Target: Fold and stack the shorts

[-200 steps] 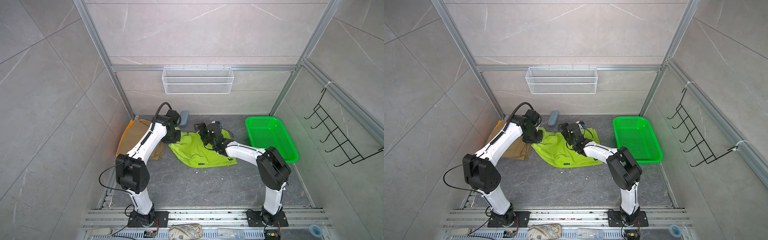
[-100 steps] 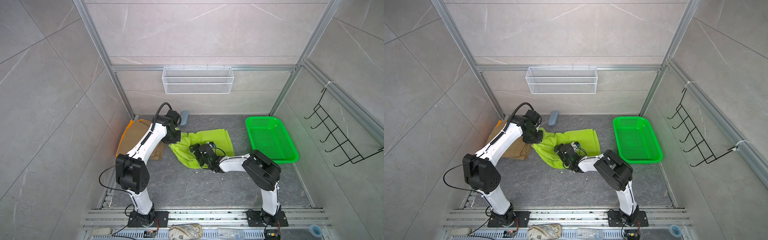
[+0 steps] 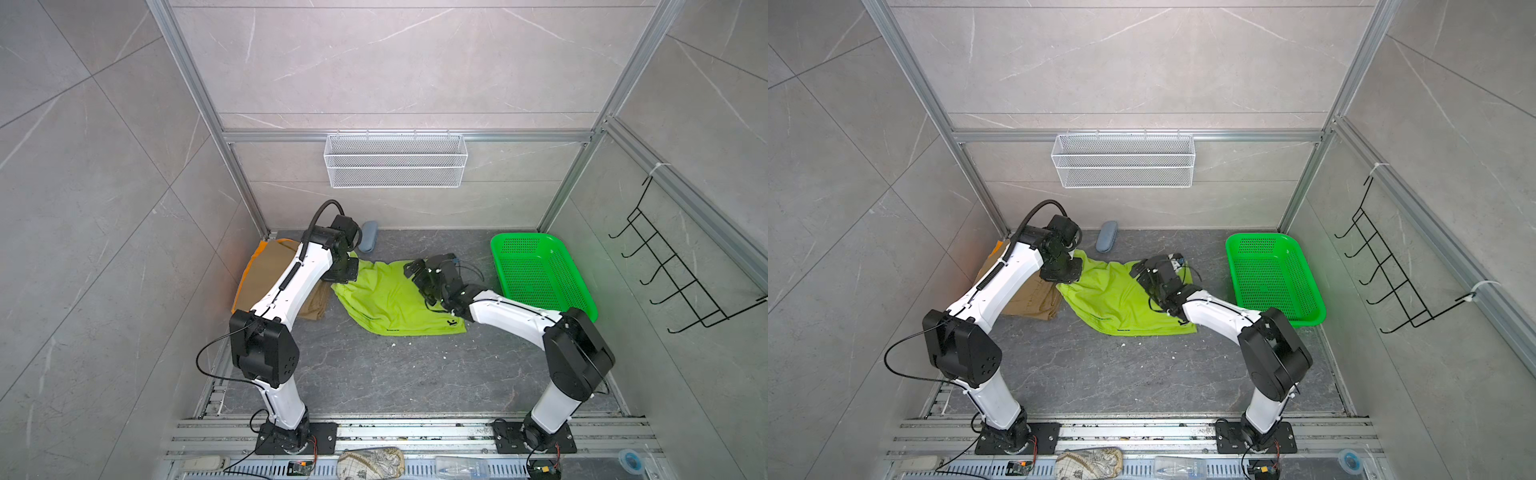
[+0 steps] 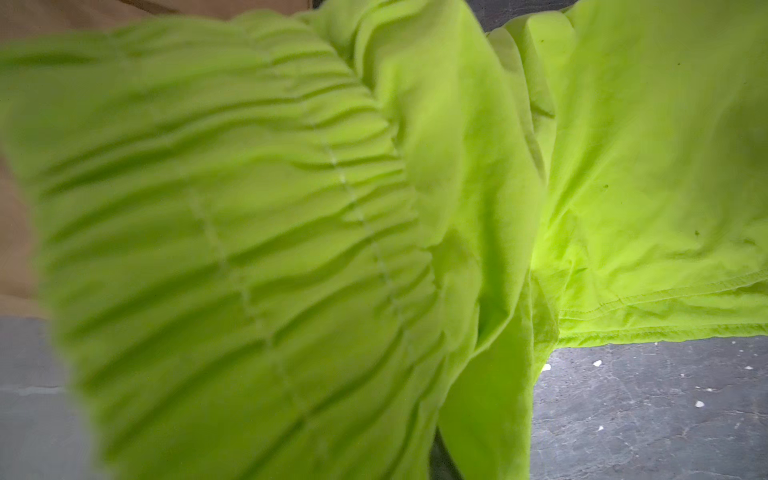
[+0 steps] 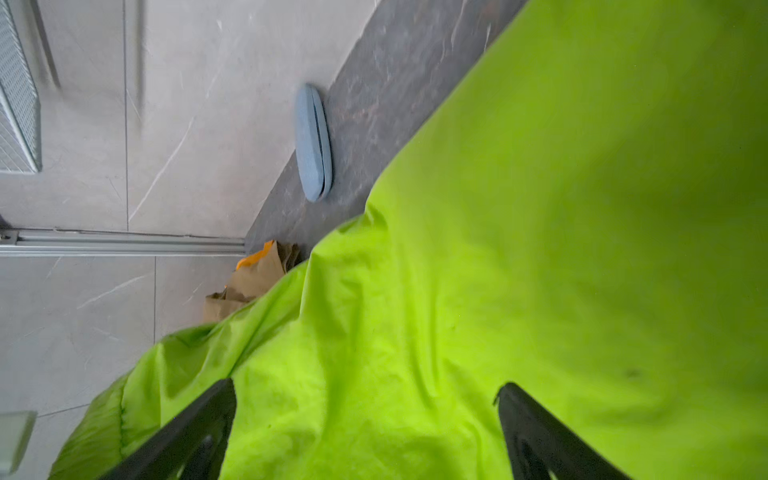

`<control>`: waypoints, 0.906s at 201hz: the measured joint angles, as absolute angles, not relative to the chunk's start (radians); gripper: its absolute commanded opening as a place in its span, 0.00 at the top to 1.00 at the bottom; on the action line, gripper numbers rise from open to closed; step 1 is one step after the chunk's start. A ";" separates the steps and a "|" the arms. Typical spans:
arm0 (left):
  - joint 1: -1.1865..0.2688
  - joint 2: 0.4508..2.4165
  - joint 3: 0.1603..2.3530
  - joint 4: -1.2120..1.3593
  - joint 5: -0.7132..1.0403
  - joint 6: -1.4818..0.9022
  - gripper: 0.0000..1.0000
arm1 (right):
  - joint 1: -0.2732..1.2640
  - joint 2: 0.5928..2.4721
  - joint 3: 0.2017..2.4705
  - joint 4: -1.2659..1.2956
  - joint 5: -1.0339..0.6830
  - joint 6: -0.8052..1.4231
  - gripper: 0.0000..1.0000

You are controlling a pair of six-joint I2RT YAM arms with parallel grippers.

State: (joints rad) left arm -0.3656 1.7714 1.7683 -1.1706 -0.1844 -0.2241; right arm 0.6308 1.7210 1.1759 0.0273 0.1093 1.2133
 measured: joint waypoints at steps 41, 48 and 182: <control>-0.366 1.829 1.919 -1.262 -0.253 -0.173 1.00 | 0.535 1.704 1.155 -0.181 0.062 1.067 0.00; -0.367 1.845 1.945 -1.273 -0.258 -0.171 1.00 | 0.531 1.704 1.139 -0.205 0.055 1.050 0.00; -0.607 2.195 2.448 -1.488 -0.239 -0.234 0.91 | 0.505 1.798 1.058 -0.204 -0.080 0.974 0.01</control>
